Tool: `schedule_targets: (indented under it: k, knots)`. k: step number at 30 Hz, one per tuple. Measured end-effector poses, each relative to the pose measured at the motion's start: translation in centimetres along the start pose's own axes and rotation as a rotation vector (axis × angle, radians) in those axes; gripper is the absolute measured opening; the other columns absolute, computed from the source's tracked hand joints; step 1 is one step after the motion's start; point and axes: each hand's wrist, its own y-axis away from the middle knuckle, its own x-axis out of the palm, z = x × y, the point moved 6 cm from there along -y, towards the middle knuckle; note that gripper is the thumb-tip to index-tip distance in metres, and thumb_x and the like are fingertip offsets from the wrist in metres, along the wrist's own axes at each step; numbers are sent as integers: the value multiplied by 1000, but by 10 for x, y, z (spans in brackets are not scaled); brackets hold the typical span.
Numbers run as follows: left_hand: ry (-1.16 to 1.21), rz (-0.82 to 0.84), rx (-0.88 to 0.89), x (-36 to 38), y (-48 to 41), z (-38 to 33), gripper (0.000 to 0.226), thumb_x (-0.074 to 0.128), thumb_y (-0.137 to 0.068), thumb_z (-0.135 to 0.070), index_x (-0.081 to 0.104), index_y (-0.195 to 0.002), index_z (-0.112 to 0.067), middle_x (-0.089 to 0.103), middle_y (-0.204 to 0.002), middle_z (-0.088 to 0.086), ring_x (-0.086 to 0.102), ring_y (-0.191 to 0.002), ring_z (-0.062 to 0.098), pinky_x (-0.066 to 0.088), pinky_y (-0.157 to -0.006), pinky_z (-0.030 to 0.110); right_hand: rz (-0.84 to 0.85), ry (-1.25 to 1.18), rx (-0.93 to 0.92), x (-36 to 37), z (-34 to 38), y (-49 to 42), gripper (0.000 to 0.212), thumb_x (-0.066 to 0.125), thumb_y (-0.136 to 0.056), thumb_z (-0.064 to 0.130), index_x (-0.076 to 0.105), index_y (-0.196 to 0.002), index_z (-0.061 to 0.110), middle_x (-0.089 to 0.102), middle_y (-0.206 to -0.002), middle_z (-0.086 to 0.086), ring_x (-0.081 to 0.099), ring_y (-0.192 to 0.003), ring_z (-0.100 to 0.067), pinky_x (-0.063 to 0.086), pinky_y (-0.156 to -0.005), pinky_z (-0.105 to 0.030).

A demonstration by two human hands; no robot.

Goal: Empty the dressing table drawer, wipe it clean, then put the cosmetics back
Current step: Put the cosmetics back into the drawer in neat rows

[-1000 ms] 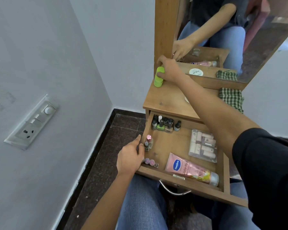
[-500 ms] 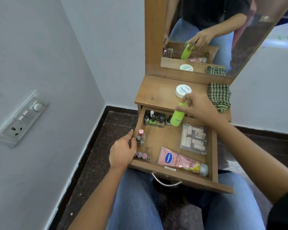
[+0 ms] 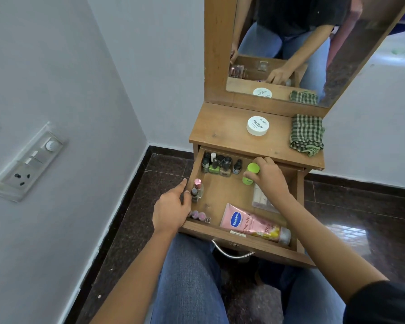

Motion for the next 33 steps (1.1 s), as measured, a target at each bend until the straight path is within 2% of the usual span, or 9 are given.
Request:
schedule_targets:
  k: [4,9,14,18,25,29,33]
  knots:
    - [0,-2,5,0,0,1,41,46,-96,-32,53,-136,-32,64,-75,-6,59,-67,11,49,-66,30,-57,-135,114,10,-9,9,48,78,-74,18,54,-113,5,53,-107,-14,52,-96,-28,35,-73,-30]
    - [-1,0,8,1,0,1,41,46,-96,-31,53,-136,-32,60,-69,-8,58,-64,10,49,-63,29,-41,-249,279,38,-24,13,42,81,-71,11,56,-105,1,58,-111,-19,53,-100,-30,35,-76,-29]
    - [2,-3,10,0,0,1,41,47,-96,-31,53,-136,-32,59,-65,-8,56,-61,7,47,-61,28,-118,-298,323,42,-25,12,31,79,-73,13,57,-94,3,59,-97,-15,48,-81,-23,29,-66,-26]
    - [2,3,9,0,0,0,41,46,-96,-31,53,-136,-32,53,-62,-11,55,-60,7,50,-65,30,-192,-323,384,46,-32,10,32,76,-77,19,57,-97,3,61,-99,-18,56,-89,-32,33,-67,-30]
    - [-3,10,17,1,0,0,42,46,-96,-31,53,-137,-31,51,-61,-12,54,-59,6,50,-64,30,-203,-347,434,44,-33,9,32,75,-79,18,56,-99,3,61,-88,-12,54,-78,-25,32,-63,-28]
    - [3,10,9,1,0,1,41,47,-96,-32,53,-137,-33,55,-61,-10,55,-58,6,50,-64,31,-175,-316,448,41,-31,8,41,78,-76,17,54,-105,2,62,-101,-18,59,-88,-32,37,-66,-30]
    - [2,7,21,1,-1,0,41,47,-96,-31,53,-136,-31,56,-62,-9,55,-59,7,50,-63,31,-16,-105,431,31,-15,16,64,77,-76,12,40,-124,-6,51,-123,-25,57,-107,-37,47,-81,-38]
